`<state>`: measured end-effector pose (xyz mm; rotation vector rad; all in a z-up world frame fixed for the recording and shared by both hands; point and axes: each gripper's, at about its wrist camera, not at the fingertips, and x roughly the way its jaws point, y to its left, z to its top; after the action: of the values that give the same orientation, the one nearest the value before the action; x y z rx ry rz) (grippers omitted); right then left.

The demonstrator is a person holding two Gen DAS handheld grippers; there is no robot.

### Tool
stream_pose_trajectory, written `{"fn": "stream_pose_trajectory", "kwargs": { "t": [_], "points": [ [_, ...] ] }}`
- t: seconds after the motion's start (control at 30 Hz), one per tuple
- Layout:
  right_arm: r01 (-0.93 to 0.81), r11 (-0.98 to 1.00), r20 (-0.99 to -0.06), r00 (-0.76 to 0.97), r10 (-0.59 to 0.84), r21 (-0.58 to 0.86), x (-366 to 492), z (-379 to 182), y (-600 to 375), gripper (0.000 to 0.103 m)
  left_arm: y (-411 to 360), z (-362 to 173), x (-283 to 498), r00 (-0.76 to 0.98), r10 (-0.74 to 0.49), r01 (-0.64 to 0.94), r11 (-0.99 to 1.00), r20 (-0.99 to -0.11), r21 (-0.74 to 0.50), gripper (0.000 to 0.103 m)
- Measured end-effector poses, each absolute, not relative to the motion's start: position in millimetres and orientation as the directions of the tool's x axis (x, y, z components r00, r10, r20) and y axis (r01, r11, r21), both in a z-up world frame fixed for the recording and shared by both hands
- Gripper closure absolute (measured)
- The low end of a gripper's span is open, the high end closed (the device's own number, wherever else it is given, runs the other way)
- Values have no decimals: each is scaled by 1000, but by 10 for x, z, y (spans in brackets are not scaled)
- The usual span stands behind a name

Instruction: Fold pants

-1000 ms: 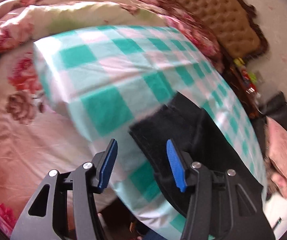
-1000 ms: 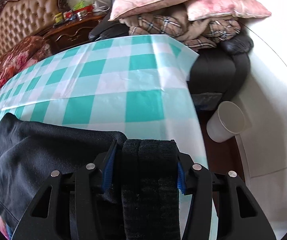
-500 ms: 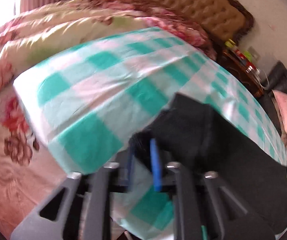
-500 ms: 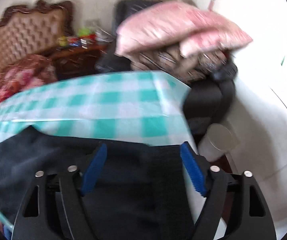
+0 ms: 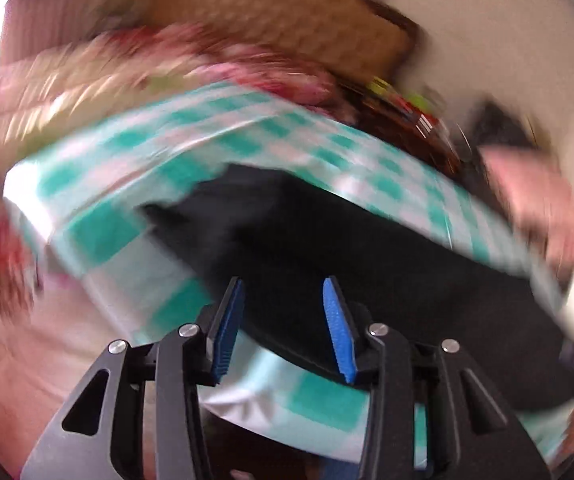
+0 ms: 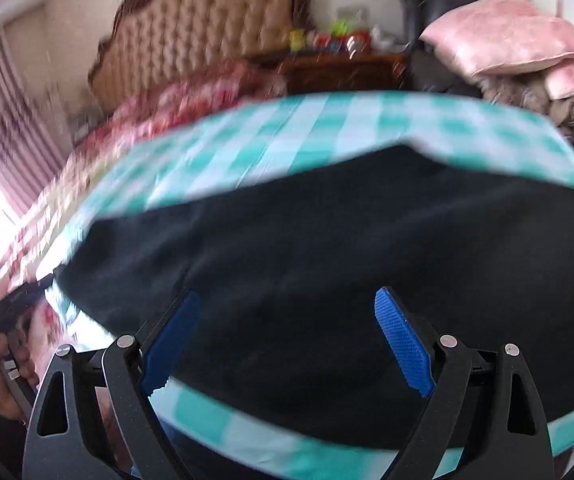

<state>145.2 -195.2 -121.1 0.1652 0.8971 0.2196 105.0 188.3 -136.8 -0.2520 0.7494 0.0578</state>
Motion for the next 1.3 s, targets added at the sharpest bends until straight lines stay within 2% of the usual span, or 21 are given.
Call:
{"fn": "stream_pose_trajectory", "kwargs": {
  "t": [0.03,0.07,0.13,0.27,0.3,0.43,0.57,0.67,0.97,1.1,1.3],
  "points": [
    [-157,962,-755,595,274,225,1453,-1254,-1809,17,1667,-1376,1042,738,-21,-92,987,-674,-132,62],
    [-199,960,-750,600,278,197,1439,-1283,-1639,17,1542,-1395,1041,742,-31,-57,992,-670,-109,62],
    [-244,956,-751,599,279,160,1445,-1321,-1406,16,1327,-1503,1061,737,-75,2,994,-672,-108,59],
    [-302,934,-743,577,339,191,1571,-1382,-1025,16,1168,-1816,1193,683,-73,18,996,-726,-83,59],
    [-306,936,-746,579,329,176,1631,-1413,-946,16,1173,-1830,1178,707,-78,19,996,-703,-91,57],
    [-286,954,-793,561,238,85,1932,-1636,-692,16,1407,-1779,1097,737,-117,-14,982,-665,-189,52],
    [-272,962,-813,553,184,32,2038,-1822,-641,16,2208,-1779,920,794,-188,-151,860,-578,-487,49],
    [-284,959,-810,566,152,-19,1995,-1857,-592,16,2612,-1882,896,805,-201,-203,792,-559,-576,49],
    [-284,959,-810,566,153,-17,1994,-1878,-592,14,3015,-2129,1133,787,-257,-200,754,-561,-626,51],
    [-282,959,-805,574,151,-20,1984,-1880,-594,14,3073,-2151,1324,769,-290,-205,732,-570,-650,56],
    [-283,959,-799,581,153,-22,1970,-1884,-592,14,3034,-2102,1415,745,-274,-240,740,-608,-628,59]
  ]
}}
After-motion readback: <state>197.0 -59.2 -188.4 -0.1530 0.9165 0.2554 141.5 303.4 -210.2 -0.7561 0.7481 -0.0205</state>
